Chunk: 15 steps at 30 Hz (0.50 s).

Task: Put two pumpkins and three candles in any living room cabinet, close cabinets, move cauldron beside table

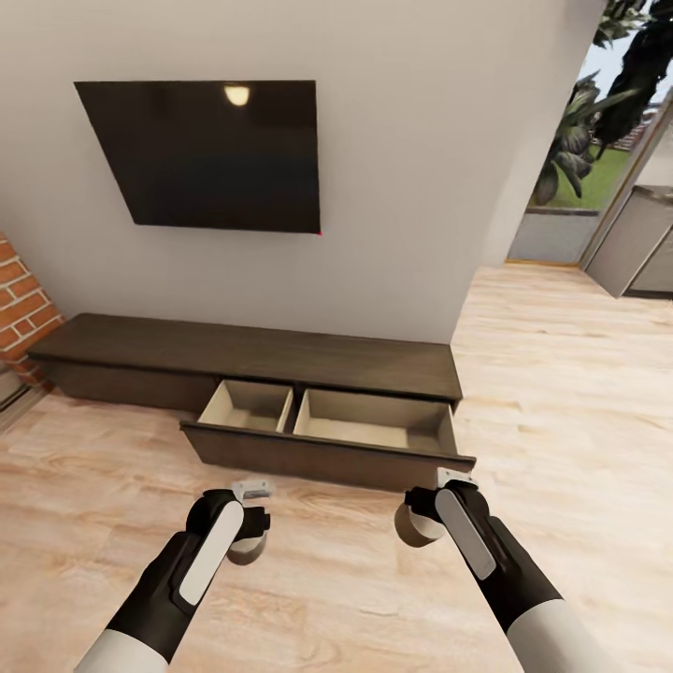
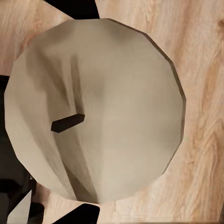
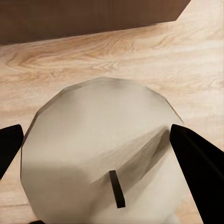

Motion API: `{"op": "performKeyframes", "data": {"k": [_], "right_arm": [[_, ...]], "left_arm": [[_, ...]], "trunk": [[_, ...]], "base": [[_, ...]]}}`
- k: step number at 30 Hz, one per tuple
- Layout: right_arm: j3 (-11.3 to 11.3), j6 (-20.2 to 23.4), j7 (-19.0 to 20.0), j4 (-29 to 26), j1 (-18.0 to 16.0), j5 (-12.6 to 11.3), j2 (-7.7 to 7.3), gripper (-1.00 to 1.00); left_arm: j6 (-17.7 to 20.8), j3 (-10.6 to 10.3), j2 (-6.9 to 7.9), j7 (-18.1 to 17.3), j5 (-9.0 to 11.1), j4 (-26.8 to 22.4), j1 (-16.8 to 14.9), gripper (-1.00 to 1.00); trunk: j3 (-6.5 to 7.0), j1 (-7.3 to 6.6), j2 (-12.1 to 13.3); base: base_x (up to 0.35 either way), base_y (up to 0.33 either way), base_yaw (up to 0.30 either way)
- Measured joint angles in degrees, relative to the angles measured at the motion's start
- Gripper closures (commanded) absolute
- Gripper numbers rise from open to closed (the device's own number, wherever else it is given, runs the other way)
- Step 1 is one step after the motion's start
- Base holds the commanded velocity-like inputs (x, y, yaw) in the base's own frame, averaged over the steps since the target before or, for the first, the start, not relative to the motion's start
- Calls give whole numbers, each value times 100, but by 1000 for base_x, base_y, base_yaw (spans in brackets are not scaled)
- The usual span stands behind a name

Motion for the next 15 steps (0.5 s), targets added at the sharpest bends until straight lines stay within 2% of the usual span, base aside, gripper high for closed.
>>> {"op": "performKeyframes", "data": {"k": [12, 15], "right_arm": [[1, -4, 2, 1, -1, -8, 1, 100], [0, -5, 3, 0, 0, -11, 0, 100]], "left_arm": [[5, 1, 0, 0, -11, -1, 1, 100], [6, 0, 0, 1, -15, 0, 0, 100]], "trunk": [[0, 0, 0], [0, 0, 0]], "base": [[308, 193, -14], [300, 209, -170]]}}
